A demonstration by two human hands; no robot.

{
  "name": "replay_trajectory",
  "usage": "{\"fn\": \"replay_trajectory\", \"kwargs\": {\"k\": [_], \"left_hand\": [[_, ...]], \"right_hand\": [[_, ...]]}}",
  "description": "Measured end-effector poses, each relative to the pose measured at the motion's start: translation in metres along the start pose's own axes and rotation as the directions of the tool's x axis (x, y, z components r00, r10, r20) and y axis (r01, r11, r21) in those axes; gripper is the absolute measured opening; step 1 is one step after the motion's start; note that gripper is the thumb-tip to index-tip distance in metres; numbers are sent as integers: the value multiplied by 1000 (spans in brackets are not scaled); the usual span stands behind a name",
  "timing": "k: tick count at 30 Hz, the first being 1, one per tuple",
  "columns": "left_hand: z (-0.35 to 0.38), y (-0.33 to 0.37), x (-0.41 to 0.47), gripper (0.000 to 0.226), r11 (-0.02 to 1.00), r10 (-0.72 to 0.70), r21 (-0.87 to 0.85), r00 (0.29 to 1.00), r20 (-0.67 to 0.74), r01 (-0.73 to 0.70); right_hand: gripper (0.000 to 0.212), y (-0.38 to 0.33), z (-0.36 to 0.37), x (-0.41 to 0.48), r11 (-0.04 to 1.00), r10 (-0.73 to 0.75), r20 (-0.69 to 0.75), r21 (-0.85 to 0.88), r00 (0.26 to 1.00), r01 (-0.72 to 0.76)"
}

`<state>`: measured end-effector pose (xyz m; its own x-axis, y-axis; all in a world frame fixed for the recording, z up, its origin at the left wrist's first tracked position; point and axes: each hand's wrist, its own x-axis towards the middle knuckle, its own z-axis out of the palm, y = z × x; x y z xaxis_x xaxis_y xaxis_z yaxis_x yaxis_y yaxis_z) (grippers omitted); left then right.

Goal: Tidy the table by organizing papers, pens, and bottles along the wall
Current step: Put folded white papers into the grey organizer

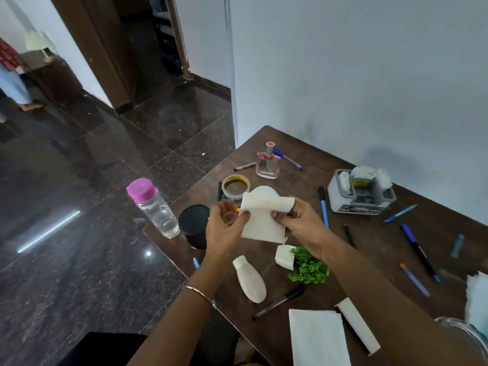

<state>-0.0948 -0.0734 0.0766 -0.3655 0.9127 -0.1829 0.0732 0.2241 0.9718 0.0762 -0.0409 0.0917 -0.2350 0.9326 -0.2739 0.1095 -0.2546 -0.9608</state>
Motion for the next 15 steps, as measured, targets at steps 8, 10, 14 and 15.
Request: {"fn": "replay_trajectory", "kwargs": {"k": [8, 10, 14, 15], "left_hand": [[51, 30, -10, 15, 893, -199, -279, 868, 455, 352], [66, 36, -17, 15, 876, -207, -294, 849, 486, 382], [94, 41, -29, 26, 822, -250, -324, 808, 533, 468], [100, 41, -32, 31, 799, -269, -333, 793, 546, 500]], "right_hand": [[31, -7, -51, -35, 988, -149, -167, -71, 975, 139], [46, -3, -65, -44, 983, -166, -197, -112, 966, 146], [54, 8, -88, -63, 976, -199, -245, -140, 949, 169], [55, 10, -92, -68, 974, -206, -268, -146, 941, 171]]}}
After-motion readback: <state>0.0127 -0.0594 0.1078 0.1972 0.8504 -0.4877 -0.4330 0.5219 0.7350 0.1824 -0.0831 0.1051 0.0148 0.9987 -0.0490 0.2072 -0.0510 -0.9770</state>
